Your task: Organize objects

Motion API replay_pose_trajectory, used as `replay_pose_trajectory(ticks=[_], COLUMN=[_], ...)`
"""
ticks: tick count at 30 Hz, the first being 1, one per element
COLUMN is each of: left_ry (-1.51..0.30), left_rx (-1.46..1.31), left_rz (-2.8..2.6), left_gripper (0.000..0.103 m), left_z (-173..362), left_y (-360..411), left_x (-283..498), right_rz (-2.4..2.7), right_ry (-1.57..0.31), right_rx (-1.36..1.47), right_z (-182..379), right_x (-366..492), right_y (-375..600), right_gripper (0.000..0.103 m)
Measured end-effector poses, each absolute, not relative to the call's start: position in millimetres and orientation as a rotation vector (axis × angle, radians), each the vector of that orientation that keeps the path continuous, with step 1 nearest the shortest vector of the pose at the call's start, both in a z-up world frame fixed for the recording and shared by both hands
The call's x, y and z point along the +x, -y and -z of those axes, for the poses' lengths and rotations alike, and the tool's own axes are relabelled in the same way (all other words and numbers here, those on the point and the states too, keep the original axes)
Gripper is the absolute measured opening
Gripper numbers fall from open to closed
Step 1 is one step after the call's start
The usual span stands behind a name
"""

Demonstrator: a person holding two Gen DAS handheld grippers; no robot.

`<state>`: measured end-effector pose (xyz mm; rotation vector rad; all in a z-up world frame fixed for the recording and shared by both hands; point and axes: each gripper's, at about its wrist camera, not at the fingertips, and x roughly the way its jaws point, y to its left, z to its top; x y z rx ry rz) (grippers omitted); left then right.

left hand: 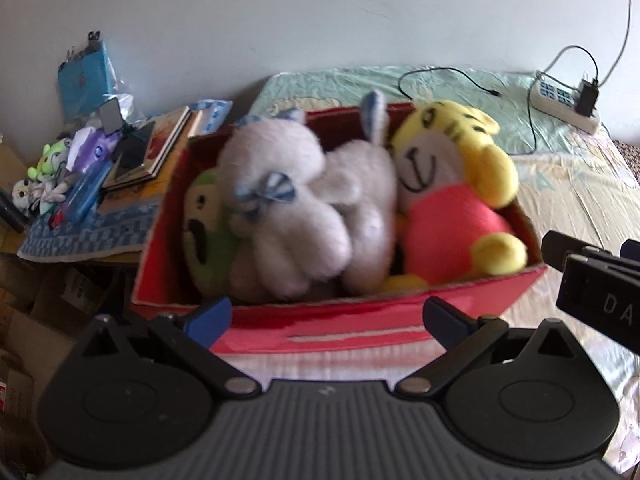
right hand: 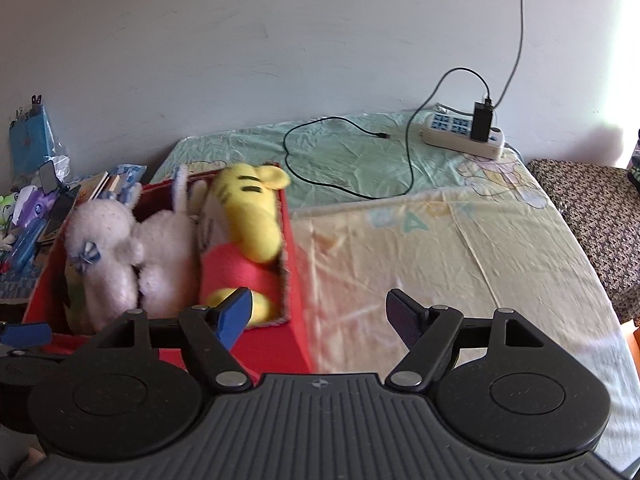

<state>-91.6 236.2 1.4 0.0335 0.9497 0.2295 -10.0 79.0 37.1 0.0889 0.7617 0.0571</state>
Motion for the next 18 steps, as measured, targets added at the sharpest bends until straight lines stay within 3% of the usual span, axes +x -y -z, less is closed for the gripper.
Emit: replay_pose_trajectory(ticks=[18], left_ry=[-0.903], left_rx=[0.024], left_rz=[-0.257], left_gripper=[0.102], left_z=[-16.6], left_y=[-303.1], left_x=[-85.8], right_rz=[-0.072], right_ry=[-0.773], right_rx=[0.071], right_z=[-48.3], right_x=[9.7], right_y=[-137.7], right_gripper=[0.077])
